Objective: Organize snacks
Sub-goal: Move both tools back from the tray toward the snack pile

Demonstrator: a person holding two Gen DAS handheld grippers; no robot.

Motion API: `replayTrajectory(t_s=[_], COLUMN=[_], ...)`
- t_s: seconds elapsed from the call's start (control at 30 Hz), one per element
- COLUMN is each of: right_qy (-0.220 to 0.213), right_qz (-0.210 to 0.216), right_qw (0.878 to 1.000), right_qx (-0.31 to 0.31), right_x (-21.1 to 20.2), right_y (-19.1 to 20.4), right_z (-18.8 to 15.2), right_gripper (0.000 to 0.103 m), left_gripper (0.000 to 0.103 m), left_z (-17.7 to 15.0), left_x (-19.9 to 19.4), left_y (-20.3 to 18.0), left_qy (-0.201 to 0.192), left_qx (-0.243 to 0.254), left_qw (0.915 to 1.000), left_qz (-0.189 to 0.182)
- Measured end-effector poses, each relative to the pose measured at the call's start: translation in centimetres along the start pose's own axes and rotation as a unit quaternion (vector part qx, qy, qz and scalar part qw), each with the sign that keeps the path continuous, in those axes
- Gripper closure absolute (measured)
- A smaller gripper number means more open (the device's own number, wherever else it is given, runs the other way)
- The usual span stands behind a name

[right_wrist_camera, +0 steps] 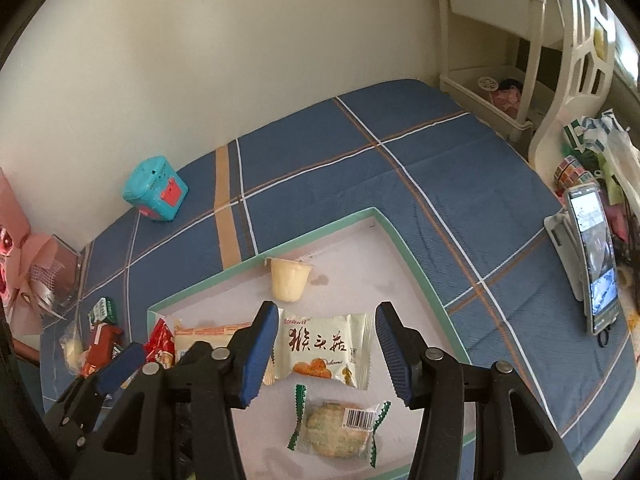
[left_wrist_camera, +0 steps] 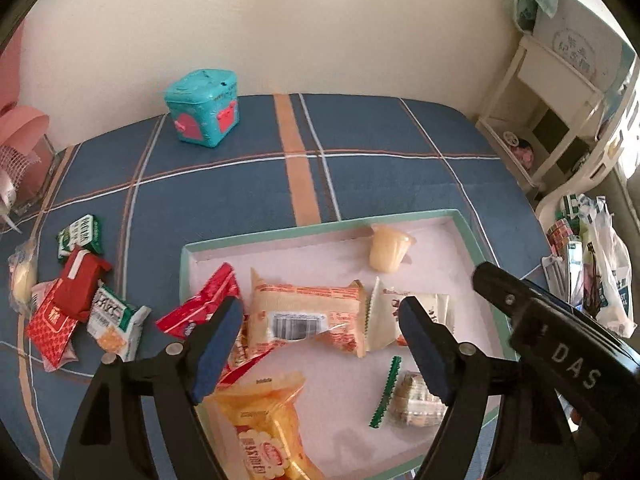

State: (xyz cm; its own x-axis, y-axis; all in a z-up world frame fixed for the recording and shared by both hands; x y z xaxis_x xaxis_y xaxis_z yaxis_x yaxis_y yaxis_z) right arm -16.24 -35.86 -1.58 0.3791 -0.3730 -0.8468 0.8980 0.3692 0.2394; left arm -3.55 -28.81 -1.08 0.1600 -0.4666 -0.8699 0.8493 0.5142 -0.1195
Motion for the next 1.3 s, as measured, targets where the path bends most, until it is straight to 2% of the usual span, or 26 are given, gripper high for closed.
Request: replayTrajectory(t_s=[0.27,0.67,0.8,0.97,1.03,1.07,1.13,1.23,1.3], right_qy=[0.016,0.035,0.038,0.042,0.044,0.044,0.044,0.047,0.047], right_qz=[-0.005,0.0,0.004,0.005,0.003,0.001,-0.006,-0.008,-0.011], right_qw=[1.0,0.999,0.998,0.997,0.997,0.997,0.996,0.996,0.996], right_qx=[0.001,-0.041,-0.057,-0.066,-0.068,-0.07,-0.073,-0.076,-0.078], right_x=[0.6,1.5,1.6,1.8,2.0,2.0,2.2,2.4,2.5], right_y=[-0.1,3.0,4.4,5.4,5.6,5.7,5.7,5.7,5.7], right_z=[-0.4,-2.0,-2.5,-3.0,-3.2,-3.2,-3.3,-3.4,-3.4], right_gripper=[0.048,0.048,0.048,0.048,0.039,0.031,0.026,0.022,0.015], left_gripper=[0.022,0.022,0.022,0.022,0.022,0.022,0.022,0.017,0.017], left_z=[-0.1,-2.6,-3.7,-3.9,-3.9,-3.9,-3.8,-3.8,-3.9], left_x=[-0.2,-0.8,-1.0,-0.7,-0.8,-0.7,-0.5,-0.4,-0.4], left_y=[5.2,13.6,14.4,14.3,14.1,13.9,13.8,13.9,14.0], left_qy=[0.0,0.005,0.012,0.015,0.016,0.017,0.02,0.02,0.019], left_qx=[-0.083,-0.192,-0.208,-0.209,-0.205,-0.202,-0.196,-0.192,-0.19], left_qw=[0.9965,0.9803,0.9769,0.977,0.9777,0.9783,0.979,0.9792,0.9793], left_qz=[0.013,0.045,0.046,0.042,0.043,0.044,0.05,0.062,0.068])
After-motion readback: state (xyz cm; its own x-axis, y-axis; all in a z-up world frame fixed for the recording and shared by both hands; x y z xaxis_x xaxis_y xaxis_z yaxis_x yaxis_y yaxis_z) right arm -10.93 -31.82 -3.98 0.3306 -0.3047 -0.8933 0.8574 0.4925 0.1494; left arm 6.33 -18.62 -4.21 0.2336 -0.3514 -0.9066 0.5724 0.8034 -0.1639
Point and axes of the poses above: each gripper's, at about its wrist camera, not at the fingertips, and x roughly the way its jaws point, y to its left, z to its top, the point moved 5 cm from there along x, roughly the way its jaws point, and after that the axes turned 1 degree about x, right-handed, at the moved point
